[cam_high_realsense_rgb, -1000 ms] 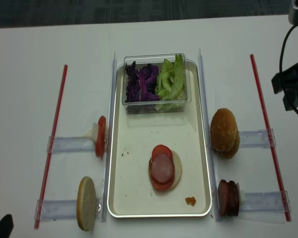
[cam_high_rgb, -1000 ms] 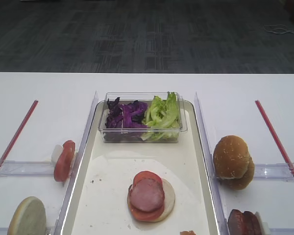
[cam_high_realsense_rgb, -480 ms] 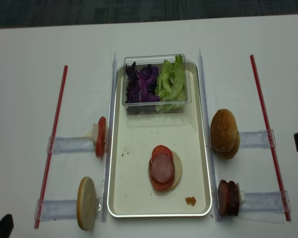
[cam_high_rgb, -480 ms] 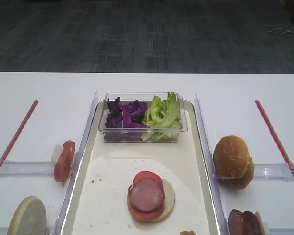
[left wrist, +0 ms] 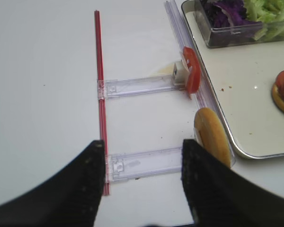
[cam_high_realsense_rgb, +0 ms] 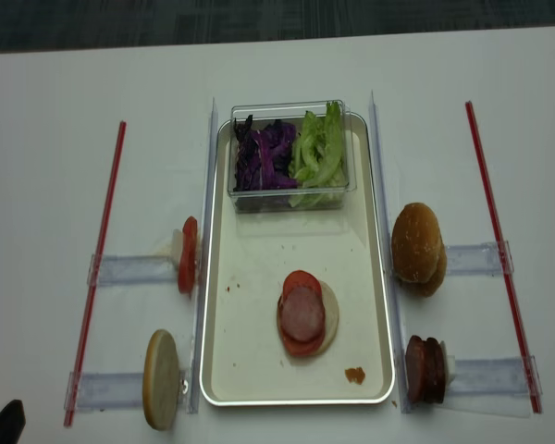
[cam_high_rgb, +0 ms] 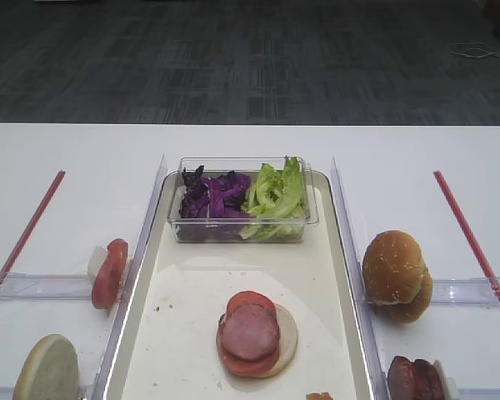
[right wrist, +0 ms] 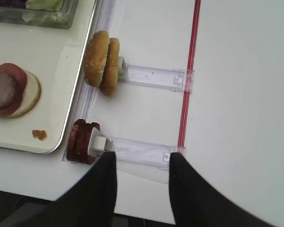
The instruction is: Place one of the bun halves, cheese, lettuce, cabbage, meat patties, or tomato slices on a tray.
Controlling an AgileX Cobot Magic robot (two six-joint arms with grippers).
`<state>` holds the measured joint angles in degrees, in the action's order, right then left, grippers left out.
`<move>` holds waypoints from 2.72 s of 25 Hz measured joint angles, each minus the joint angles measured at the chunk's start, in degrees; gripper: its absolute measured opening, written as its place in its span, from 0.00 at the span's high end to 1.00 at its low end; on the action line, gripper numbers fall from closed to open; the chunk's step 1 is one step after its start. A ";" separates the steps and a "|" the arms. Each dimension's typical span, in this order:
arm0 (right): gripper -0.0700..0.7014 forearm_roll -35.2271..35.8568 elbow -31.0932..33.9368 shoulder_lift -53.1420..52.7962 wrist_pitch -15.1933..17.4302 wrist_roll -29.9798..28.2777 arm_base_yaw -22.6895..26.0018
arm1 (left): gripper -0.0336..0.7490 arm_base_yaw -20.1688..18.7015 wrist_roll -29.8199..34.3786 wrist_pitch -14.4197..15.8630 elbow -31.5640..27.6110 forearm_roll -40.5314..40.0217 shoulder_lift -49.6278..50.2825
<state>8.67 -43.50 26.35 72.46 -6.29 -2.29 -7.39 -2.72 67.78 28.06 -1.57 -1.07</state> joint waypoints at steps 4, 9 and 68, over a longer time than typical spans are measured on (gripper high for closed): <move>0.54 0.00 0.00 -4.07 0.25 -2.43 0.00 | 0.51 0.00 0.00 0.00 0.00 0.00 0.00; 0.54 0.00 3.05 -10.75 0.37 -4.26 0.00 | 0.51 0.00 0.00 0.00 0.00 0.00 0.00; 0.55 -4.94 16.48 -27.30 -7.14 1.49 0.23 | 0.51 0.00 0.00 0.00 0.00 0.00 0.00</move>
<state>3.73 -27.02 -0.94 65.31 -4.80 -2.06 -7.39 -2.72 67.78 28.06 -1.57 -1.07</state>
